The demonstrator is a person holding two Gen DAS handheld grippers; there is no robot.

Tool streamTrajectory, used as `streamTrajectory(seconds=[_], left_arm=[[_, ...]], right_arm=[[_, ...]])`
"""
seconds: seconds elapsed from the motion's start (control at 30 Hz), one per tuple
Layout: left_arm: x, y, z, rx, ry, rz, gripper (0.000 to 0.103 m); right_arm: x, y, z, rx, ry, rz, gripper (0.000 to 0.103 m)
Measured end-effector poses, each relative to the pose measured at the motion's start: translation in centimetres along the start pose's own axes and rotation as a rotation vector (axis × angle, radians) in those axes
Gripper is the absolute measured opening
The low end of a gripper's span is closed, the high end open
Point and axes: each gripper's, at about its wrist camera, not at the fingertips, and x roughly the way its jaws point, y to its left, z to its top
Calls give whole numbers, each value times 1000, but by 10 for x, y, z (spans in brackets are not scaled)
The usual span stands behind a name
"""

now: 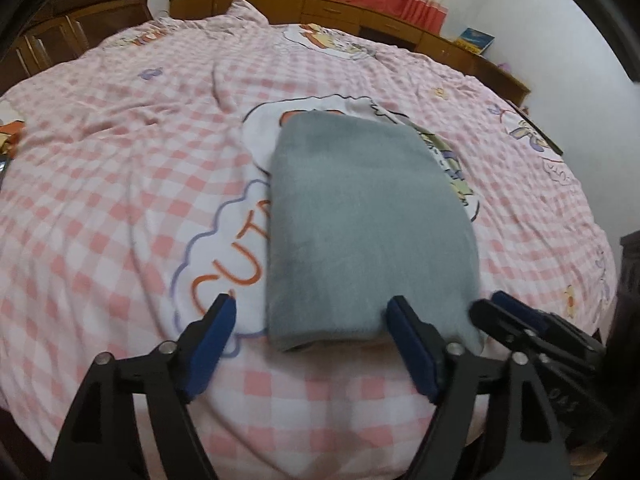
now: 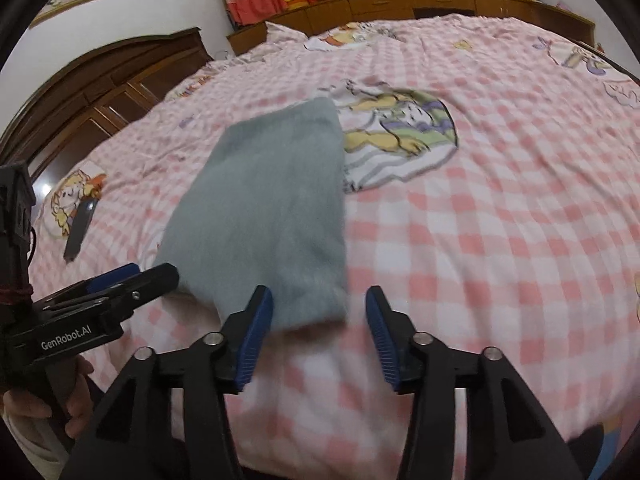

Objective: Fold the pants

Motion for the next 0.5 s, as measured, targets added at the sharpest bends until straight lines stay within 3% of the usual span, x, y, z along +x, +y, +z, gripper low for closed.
streamTrajectory(seconds=[0.23,0.37,0.5], left_arm=[[13,3,-24,25,65,70,91],[31,3,-30,37,115,103,96],[37,-1,-32,51,124,119,103]], right_arm=[[9,-7,-21,-41,66,-97,57],[19,2,-22,-85,90,-99,78],[27,5,-25,-107,107,-125,80]])
